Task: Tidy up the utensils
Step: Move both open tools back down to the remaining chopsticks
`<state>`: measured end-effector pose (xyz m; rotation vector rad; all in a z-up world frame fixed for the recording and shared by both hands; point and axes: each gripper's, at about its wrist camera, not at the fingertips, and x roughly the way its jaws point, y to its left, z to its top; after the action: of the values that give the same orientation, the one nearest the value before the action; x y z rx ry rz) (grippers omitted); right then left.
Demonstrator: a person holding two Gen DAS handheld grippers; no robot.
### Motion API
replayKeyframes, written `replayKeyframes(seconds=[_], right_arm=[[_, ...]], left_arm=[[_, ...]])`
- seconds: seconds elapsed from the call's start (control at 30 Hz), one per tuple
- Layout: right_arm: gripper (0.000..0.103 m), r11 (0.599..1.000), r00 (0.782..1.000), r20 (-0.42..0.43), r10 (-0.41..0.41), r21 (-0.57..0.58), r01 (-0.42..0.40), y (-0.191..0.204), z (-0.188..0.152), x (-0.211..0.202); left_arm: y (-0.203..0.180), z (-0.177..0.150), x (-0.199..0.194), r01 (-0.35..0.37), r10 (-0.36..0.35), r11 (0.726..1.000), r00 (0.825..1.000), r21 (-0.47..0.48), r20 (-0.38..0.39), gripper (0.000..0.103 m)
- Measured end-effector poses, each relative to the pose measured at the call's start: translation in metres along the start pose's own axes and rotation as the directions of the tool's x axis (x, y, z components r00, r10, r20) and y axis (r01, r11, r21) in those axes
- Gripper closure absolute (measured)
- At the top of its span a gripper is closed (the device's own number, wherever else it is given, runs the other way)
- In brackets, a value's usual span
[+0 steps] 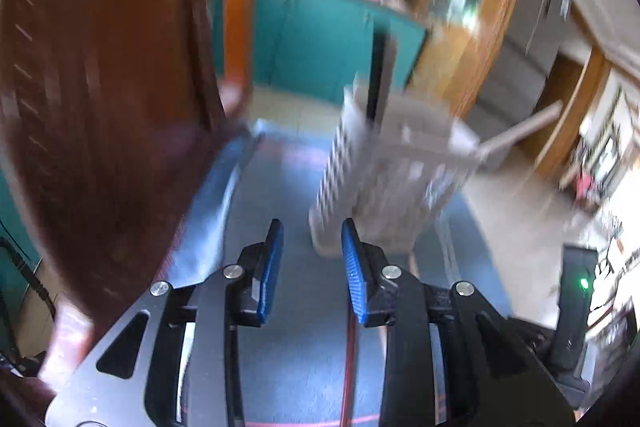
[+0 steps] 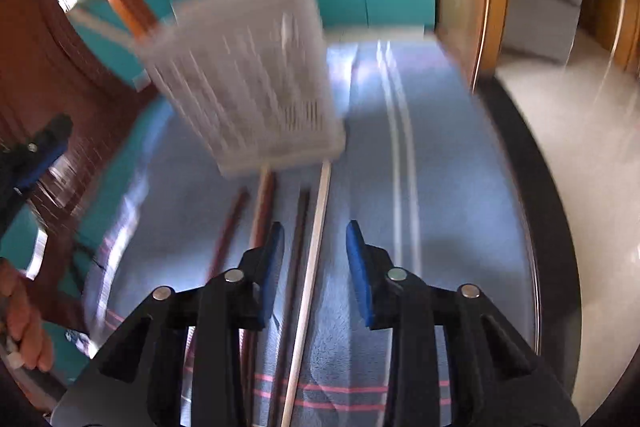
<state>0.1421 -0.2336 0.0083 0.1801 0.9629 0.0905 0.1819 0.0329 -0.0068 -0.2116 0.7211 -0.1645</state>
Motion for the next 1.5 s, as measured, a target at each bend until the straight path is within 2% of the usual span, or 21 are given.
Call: replayKeyframes(seconds=[0.07,0.13,0.23,0.3,0.57,0.63,0.73,0.87,1.0,1.5], right_arm=[[0.077,1.000,0.999,-0.052,-0.015,0.002,0.015,0.001,-0.003,0.017],[0.080,1.000,0.996,-0.090,-0.027,-0.005,0.027,0.004,-0.008,0.031],[0.091,0.998,0.995,-0.082,-0.056,-0.044,0.053,0.008,-0.013,0.035],[0.096,0.999,0.995,-0.095,-0.036,-0.011,0.035,0.001,-0.015,0.034],[0.097,0.995,0.996,-0.084,-0.025,0.091,0.032,-0.031,-0.020,0.014],[0.096,0.996,0.996,-0.085,-0.015,0.087,0.023,-0.031,-0.018,0.012],[0.095,0.996,0.996,-0.059,-0.066,0.051,0.069,-0.026,-0.010,0.010],[0.095,0.995,0.992,-0.070,-0.101,0.007,0.102,-0.019,-0.005,0.019],[0.076,0.989,0.987,-0.072,-0.145,-0.037,0.142,-0.013,-0.006,0.019],[0.075,0.978,0.980,-0.070,-0.185,-0.106,0.177,-0.009,-0.005,0.031]], left_arm=[[-0.002,-0.010,0.021,0.000,0.000,1.000,0.995,0.004,-0.096,0.072],[-0.005,-0.019,0.038,0.017,-0.017,1.000,0.983,0.001,-0.182,0.071],[-0.013,-0.031,0.054,0.035,-0.029,0.999,0.968,0.017,-0.251,0.069],[-0.021,-0.036,0.059,0.042,-0.029,0.998,0.964,0.041,-0.266,0.068],[-0.044,-0.053,0.084,0.057,-0.018,0.993,0.942,0.106,-0.334,0.065],[-0.045,-0.054,0.089,0.057,-0.018,0.993,0.938,0.103,-0.347,0.065],[-0.048,-0.054,0.097,0.056,-0.014,0.993,0.932,0.105,-0.361,0.063],[-0.055,-0.054,0.104,0.034,0.015,0.990,0.938,0.137,-0.346,0.063],[-0.060,-0.054,0.107,0.022,0.035,0.987,0.940,0.161,-0.339,0.063],[-0.058,-0.057,0.099,0.003,0.060,0.982,0.943,0.190,-0.328,0.067]])
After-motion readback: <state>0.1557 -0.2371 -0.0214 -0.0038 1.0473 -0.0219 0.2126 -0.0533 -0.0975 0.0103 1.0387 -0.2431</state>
